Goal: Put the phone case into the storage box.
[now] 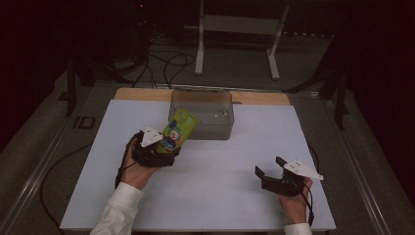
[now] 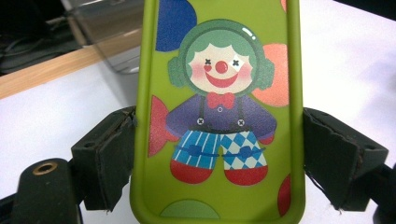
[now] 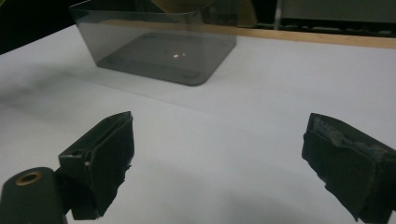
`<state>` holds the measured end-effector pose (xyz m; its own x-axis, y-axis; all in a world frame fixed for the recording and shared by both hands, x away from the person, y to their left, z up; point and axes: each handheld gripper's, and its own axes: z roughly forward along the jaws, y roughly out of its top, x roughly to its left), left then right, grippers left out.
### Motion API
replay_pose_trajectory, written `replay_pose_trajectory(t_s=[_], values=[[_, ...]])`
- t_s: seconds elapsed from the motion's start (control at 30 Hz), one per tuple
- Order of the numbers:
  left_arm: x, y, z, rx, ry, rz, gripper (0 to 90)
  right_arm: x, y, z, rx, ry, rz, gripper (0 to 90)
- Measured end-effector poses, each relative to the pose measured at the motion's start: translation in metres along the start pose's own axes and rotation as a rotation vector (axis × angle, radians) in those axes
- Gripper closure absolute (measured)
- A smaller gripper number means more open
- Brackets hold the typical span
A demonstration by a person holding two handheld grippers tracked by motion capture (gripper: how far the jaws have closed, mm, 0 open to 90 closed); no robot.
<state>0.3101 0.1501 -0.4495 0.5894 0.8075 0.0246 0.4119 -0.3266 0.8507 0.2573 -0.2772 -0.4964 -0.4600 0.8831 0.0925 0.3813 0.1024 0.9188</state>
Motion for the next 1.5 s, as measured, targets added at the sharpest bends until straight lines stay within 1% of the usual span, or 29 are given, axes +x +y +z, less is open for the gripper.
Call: replay_pose_trajectory(t_s=[0.03,0.1,0.13,0.17,0.2,0.23,0.27,0.3,0.33,0.4,0.6,0.8,0.9,0.97,1.07,1.13,1.17,1.23,1.27,1.4,1.5], values=[[0.0,0.0,0.0,0.0,0.0,0.0,15.8,0.0,0.0,0.0,0.0,0.0,0.0,9.2],[0.003,-0.007,-0.004,-0.016,0.013,-0.016,15.8,0.001,0.001,0.001,0.004,0.008,0.002,9.2],[0.003,-0.007,-0.004,-0.016,0.013,-0.016,15.8,0.002,0.002,0.002,0.002,0.014,0.007,9.2],[0.006,-0.012,-0.007,-0.026,0.025,-0.032,15.8,0.004,0.002,0.003,0.001,0.021,0.003,9.2],[0.006,-0.012,-0.007,-0.026,0.025,-0.032,15.8,0.004,0.003,0.003,0.004,0.022,0.0,9.2],[0.009,-0.014,-0.008,-0.023,0.039,-0.03,15.8,0.005,0.004,0.004,0.003,0.025,-0.001,9.2],[0.009,-0.014,-0.008,-0.023,0.039,-0.03,15.8,0.005,0.004,0.004,0.003,0.025,-0.001,9.2],[0.011,-0.016,-0.01,-0.038,0.044,-0.042,15.8,0.007,0.005,0.005,0.0,0.035,0.005,9.2],[0.012,-0.017,-0.011,-0.041,0.047,-0.046,15.8,0.008,0.006,0.005,-0.001,0.037,0.006,9.2],[0.012,-0.018,-0.011,-0.044,0.058,-0.048,15.8,0.01,0.008,0.006,-0.011,0.049,0.007,9.2],[0.012,-0.019,-0.014,-0.063,0.069,-0.061,15.8,0.021,0.017,0.013,-0.023,0.087,0.013,9.3],[0.012,-0.019,-0.015,-0.073,0.072,-0.072,15.8,0.035,0.029,0.024,-0.011,0.13,0.014,9.3],[0.011,-0.019,-0.016,-0.081,0.073,-0.081,15.8,0.043,0.036,0.029,-0.005,0.139,0.008,9.3],[0.01,-0.019,-0.016,-0.084,0.073,-0.084,15.8,0.046,0.041,0.034,0.002,0.149,0.015,9.3],[0.01,-0.019,-0.016,-0.09,0.073,-0.088,15.8,0.052,0.046,0.041,0.035,0.145,0.026,9.6],[0.009,-0.019,-0.016,-0.088,0.071,-0.093,15.8,0.055,0.049,0.046,0.042,0.155,0.038,9.9],[0.009,-0.019,-0.016,-0.088,0.071,-0.093,15.8,0.057,0.051,0.048,0.043,0.159,0.045,9.9],[0.009,-0.019,-0.015,-0.088,0.072,-0.094,15.8,0.058,0.052,0.05,0.042,0.167,0.045,9.9],[0.009,-0.019,-0.015,-0.088,0.069,-0.096,15.8,0.063,0.057,0.054,0.041,0.179,0.045,10.0],[0.007,-0.019,-0.014,-0.092,0.07,-0.103,15.8,0.069,0.062,0.059,0.039,0.191,0.043,10.0],[0.006,-0.018,-0.014,-0.099,0.069,-0.108,15.8,0.077,0.069,0.065,0.043,0.207,0.037,10.0]])
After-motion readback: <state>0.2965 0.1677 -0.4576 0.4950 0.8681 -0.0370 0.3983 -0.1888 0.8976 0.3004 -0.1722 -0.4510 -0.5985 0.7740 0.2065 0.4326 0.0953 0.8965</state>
